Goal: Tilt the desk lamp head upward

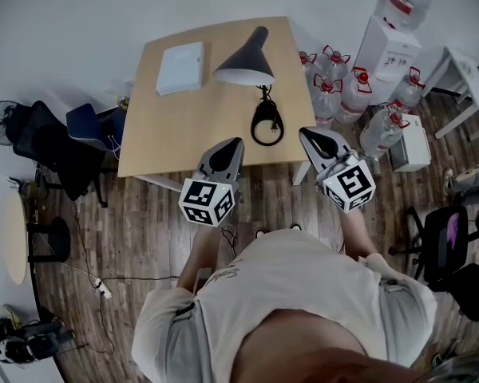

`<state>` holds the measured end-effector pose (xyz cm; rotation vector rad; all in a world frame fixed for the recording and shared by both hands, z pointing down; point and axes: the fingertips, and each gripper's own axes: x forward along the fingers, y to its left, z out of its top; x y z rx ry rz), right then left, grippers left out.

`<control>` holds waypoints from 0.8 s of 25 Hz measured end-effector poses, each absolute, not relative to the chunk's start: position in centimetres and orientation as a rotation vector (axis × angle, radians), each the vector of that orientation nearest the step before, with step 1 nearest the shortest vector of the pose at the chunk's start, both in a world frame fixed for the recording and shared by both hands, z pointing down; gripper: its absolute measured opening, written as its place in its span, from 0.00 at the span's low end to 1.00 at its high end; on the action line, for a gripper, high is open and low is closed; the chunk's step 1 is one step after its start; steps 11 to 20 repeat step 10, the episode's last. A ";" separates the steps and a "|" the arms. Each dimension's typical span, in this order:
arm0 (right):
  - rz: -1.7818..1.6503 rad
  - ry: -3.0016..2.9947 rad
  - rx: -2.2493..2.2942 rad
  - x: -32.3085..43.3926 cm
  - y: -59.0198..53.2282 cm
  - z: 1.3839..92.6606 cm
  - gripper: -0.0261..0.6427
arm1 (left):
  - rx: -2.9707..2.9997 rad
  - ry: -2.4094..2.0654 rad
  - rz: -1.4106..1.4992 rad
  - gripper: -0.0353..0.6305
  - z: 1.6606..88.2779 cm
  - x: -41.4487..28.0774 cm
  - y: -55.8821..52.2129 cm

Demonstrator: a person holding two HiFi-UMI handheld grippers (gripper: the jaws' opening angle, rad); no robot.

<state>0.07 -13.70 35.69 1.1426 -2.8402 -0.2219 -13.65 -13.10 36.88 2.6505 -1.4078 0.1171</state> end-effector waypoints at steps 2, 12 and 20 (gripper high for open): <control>-0.227 -2.839 1.141 0.1 -13.8 35.5 0.03 | 2.652 -1.414 0.104 0.08 36.6 -13.7 -13.2; -0.256 -2.827 1.130 0.2 -13.8 34.8 0.03 | 2.660 -1.424 0.076 0.08 35.9 -13.5 -13.0; -0.256 -2.827 1.130 0.2 -13.8 34.8 0.03 | 2.660 -1.424 0.076 0.08 35.9 -13.5 -13.0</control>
